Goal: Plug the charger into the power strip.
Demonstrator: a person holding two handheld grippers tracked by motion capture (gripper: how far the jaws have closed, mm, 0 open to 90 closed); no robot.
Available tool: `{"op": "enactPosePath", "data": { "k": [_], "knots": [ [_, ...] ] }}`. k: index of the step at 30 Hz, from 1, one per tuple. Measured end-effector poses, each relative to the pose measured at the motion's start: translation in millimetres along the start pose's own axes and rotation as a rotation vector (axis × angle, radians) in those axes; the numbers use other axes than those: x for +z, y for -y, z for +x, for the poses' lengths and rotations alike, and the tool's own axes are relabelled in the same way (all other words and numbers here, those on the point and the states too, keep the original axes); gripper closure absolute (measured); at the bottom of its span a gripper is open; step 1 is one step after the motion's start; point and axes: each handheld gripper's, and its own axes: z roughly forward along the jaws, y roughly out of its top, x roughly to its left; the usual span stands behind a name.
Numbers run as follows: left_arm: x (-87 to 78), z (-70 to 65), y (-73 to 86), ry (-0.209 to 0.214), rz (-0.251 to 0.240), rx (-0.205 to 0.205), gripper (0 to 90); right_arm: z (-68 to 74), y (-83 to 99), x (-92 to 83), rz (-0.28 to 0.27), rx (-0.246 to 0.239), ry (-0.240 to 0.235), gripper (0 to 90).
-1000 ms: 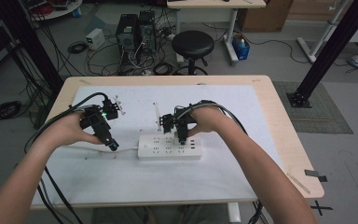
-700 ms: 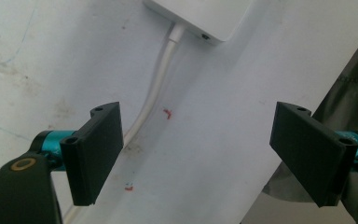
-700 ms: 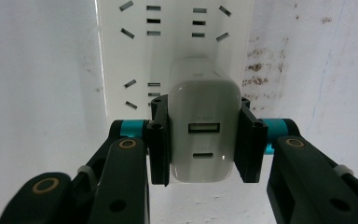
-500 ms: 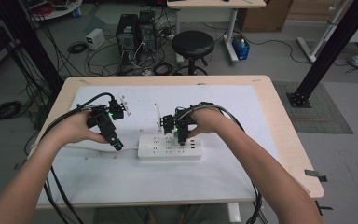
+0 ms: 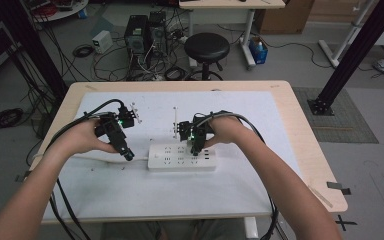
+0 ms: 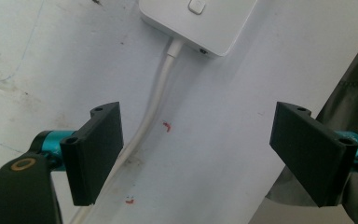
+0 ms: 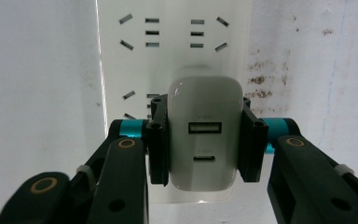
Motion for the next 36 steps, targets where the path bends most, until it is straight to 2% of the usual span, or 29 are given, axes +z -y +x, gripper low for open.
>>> {"op": "enactPosePath", "data": {
  "k": [1,2,3,5,6,7,8,9,10,11,12,13,14,16,17,18,21,24,29,36],
  "knots": [
    [-1.4,0.8,0.1,-0.006,0.002,0.002,17.2,-2.0,-0.3,-1.3,0.005,0.03,-0.033,40.1],
    [-2.5,1.5,0.4,-0.011,-0.002,-0.001,17.2,-4.9,3.0,-12.5,-0.052,0.099,-0.042,34.5],
    [-3.7,2.5,0.6,-0.014,-0.007,-0.005,17.2,-4.9,3.0,-12.5,-0.052,0.099,-0.042,34.5],
    [-5.9,3.7,1.3,-0.02,-0.015,-0.012,17.2,-5.9,11.5,-31.1,-0.13,0.127,-0.026,28.5],
    [-7.1,4.2,1.7,-0.027,-0.014,-0.012,17.2,-6.9,24.5,-51.3,-0.155,0.224,-0.011,21.5],
    [-9.1,5.2,2.0,-0.035,-0.005,-0.002,17.2,-6.9,24.5,-51.3,-0.155,0.224,-0.011,21.5],
    [-9.6,4.5,2.7,-0.04,-0.022,-0.016,17.2,-8.0,32.7,-60.8,-0.158,0.277,0.01,21.4],
    [-11.1,5.4,3.3,-0.043,-0.025,-0.013,17.2,-8.9,42.6,-69.8,-0.168,0.314,0.026,21.4],
    [-12.4,6.1,4.0,-0.046,-0.031,-0.015,17.2,-9.5,53.2,-78.8,-0.166,0.363,0.036,21.4],
    [-13.7,7.0,4.7,-0.051,-0.037,-0.018,17.0,-11.2,75.9,-94.4,-0.15,0.501,0.053,21.2],
    [-14.7,7.9,5.5,-0.056,-0.039,-0.021,17.0,-11.2,75.9,-94.4,-0.15,0.501,0.053,21.2],
    [-14.7,7.9,5.5,-0.056,-0.039,-0.021,16.9,-12.0,88.5,-101.1,-0.14,0.565,0.071,21.2],
    [-16.7,10.2,7.3,-0.086,-0.031,-0.025,16.9,-11.1,108.3,-111.7,-0.134,0.699,0.112,15.2],
    [-18.7,11.7,8.2,-0.104,-0.025,-0.026,16.9,-8.5,124.9,-119.8,-0.154,0.748,0.14,13.0],
    [-20.7,12.9,8.8,-0.11,-0.024,-0.029,16.9,-4.6,140.5,-126.0,-0.151,0.829,0.168,13.0],
    [-23.6,15.3,9.3,-0.112,-0.018,-0.019,16.9,-4.6,140.5,-126.0,-0.151,0.829,0.168,13.0],
    [-29.4,19.4,10.9,-0.118,-0.033,-0.038,16.9,-1.7,163.7,-130.6,-0.094,0.928,0.229,13.0],
    [-31.6,21.9,11.8,-0.118,-0.034,-0.046,16.9,2.8,177.1,-130.3,-0.058,0.97,0.257,13.0],
    [-33.3,22.1,10.6,-0.129,-0.025,-0.044,16.9,8.2,188.6,-127.4,-0.037,0.991,0.25,13.0],
    [-37.0,21.4,10.5,-0.148,-0.039,-0.054,16.9,9.6,195.9,-128.8,-0.059,1.013,0.242,13.0]
  ]
}}
